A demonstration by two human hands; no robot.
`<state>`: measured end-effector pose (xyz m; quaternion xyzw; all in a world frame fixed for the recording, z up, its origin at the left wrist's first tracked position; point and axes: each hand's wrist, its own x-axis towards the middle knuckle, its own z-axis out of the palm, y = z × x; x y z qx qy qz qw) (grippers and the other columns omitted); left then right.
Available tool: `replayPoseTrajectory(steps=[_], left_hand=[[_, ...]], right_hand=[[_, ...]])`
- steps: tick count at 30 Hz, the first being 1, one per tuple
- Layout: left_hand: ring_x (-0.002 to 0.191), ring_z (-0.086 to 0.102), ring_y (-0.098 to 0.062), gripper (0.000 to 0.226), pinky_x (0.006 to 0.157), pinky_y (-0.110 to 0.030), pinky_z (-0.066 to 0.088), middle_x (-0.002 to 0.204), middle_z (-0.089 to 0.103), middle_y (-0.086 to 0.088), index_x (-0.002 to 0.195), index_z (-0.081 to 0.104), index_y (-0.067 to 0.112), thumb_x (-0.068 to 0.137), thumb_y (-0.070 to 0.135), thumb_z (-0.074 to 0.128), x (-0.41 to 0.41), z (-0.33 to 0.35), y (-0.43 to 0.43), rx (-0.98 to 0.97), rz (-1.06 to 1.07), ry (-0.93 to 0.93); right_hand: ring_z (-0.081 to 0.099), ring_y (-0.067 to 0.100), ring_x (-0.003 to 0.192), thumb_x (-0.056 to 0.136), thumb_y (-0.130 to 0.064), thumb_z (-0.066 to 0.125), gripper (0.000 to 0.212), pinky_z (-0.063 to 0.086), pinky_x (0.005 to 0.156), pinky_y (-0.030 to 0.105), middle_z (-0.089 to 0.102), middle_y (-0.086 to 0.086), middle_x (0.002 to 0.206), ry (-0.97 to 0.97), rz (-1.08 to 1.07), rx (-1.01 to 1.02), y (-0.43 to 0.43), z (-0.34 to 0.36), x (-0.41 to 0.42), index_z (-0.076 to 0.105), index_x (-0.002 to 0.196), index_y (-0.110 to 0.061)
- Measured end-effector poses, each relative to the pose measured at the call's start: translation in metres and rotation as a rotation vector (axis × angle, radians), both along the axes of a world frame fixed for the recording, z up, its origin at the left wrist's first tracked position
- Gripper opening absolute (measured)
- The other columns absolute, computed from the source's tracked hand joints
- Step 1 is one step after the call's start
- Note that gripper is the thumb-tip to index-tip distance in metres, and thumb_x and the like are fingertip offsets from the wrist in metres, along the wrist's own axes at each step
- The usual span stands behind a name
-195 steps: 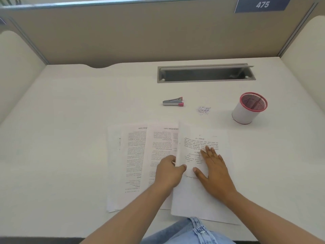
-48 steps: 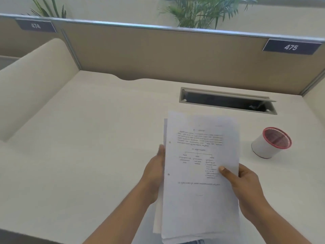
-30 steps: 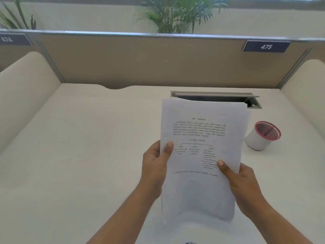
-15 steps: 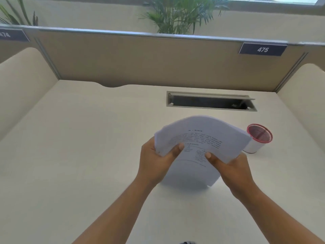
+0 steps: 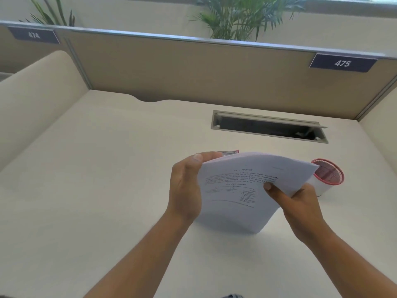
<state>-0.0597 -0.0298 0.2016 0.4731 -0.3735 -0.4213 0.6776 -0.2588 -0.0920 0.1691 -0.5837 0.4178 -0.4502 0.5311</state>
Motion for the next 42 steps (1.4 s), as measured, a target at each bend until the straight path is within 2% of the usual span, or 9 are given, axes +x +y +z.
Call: replayPoseTrajectory(steps=[10,12,15,17,21,24,27,35,42], left_hand=[[0.088,0.071,-0.011,0.057,0.069,-0.025,0.057,0.096,0.076,0.011,0.092,0.076,0.043,0.067,0.089,0.053,0.01,-0.012,-0.013,0.017,-0.102,-0.256],[0.083,0.068,-0.006,0.044,0.07,-0.034,0.06,0.093,0.076,0.01,0.093,0.076,0.039,0.071,0.076,0.066,0.011,-0.019,-0.014,0.038,-0.096,-0.352],[0.077,0.063,-0.022,0.044,0.074,-0.064,0.054,0.089,0.071,-0.023,0.088,0.074,0.014,0.08,0.057,0.072,0.01,-0.024,-0.013,0.072,-0.031,-0.34],[0.077,0.065,-0.018,0.013,0.07,-0.057,0.056,0.085,0.075,-0.011,0.081,0.078,0.033,0.086,0.043,0.071,0.01,-0.019,-0.013,0.019,-0.011,-0.337],[0.089,0.071,-0.006,0.031,0.07,-0.022,0.059,0.092,0.073,0.03,0.093,0.072,0.06,0.085,0.03,0.072,0.016,-0.009,-0.016,-0.098,-0.057,-0.408],[0.091,0.073,-0.011,0.031,0.078,-0.033,0.062,0.097,0.076,0.023,0.094,0.075,0.053,0.081,0.025,0.076,0.017,-0.023,-0.019,-0.04,-0.043,-0.364],[0.091,0.075,-0.02,0.027,0.086,-0.05,0.059,0.094,0.08,0.01,0.09,0.08,0.043,0.083,0.016,0.078,0.017,-0.037,-0.02,0.065,-0.001,-0.292],[0.089,0.073,-0.009,0.025,0.08,-0.028,0.06,0.092,0.079,0.017,0.091,0.079,0.045,0.078,0.024,0.077,0.018,-0.031,-0.017,0.001,-0.008,-0.288],[0.082,0.071,-0.026,0.008,0.085,-0.06,0.056,0.094,0.076,-0.011,0.088,0.077,0.033,0.08,0.034,0.077,0.016,-0.055,-0.018,0.195,0.008,-0.313]], right_hand=[[0.072,0.019,0.094,0.074,-0.019,0.068,0.023,0.058,0.078,0.03,0.077,-0.002,0.101,-0.075,0.056,0.108,-0.007,-0.007,-0.007,0.078,0.091,-0.031],[0.072,0.019,0.093,0.076,-0.017,0.066,0.024,0.058,0.078,0.032,0.077,-0.002,0.1,-0.081,0.053,0.107,-0.006,-0.008,-0.005,0.077,0.092,-0.032],[0.072,0.015,0.089,0.079,-0.016,0.063,0.025,0.057,0.075,0.031,0.077,-0.006,0.095,-0.086,0.021,0.053,-0.007,-0.002,-0.004,0.077,0.089,-0.033],[0.071,0.009,0.084,0.078,-0.014,0.063,0.031,0.058,0.072,0.028,0.076,-0.013,0.09,-0.095,0.024,-0.018,-0.009,0.009,-0.003,0.076,0.087,-0.04],[0.069,0.006,0.082,0.073,-0.021,0.07,0.027,0.057,0.069,0.022,0.074,-0.015,0.086,-0.091,0.032,-0.094,-0.014,0.017,-0.004,0.074,0.087,-0.044],[0.07,0.017,0.092,0.068,-0.042,0.081,0.032,0.057,0.078,0.03,0.076,-0.005,0.097,-0.087,0.041,-0.049,-0.012,0.004,-0.004,0.075,0.097,-0.031],[0.069,0.018,0.097,0.075,-0.02,0.072,0.028,0.056,0.082,0.035,0.075,-0.005,0.101,-0.076,0.033,-0.017,-0.01,-0.007,0.001,0.074,0.098,-0.036],[0.069,0.007,0.084,0.073,-0.014,0.068,0.033,0.056,0.074,0.024,0.075,-0.015,0.089,-0.069,-0.006,-0.106,-0.011,0.005,-0.001,0.074,0.089,-0.042],[0.069,0.018,0.099,0.072,-0.016,0.072,0.037,0.057,0.083,0.04,0.075,-0.005,0.106,0.007,0.022,0.002,-0.007,-0.018,0.0,0.071,0.097,-0.043]])
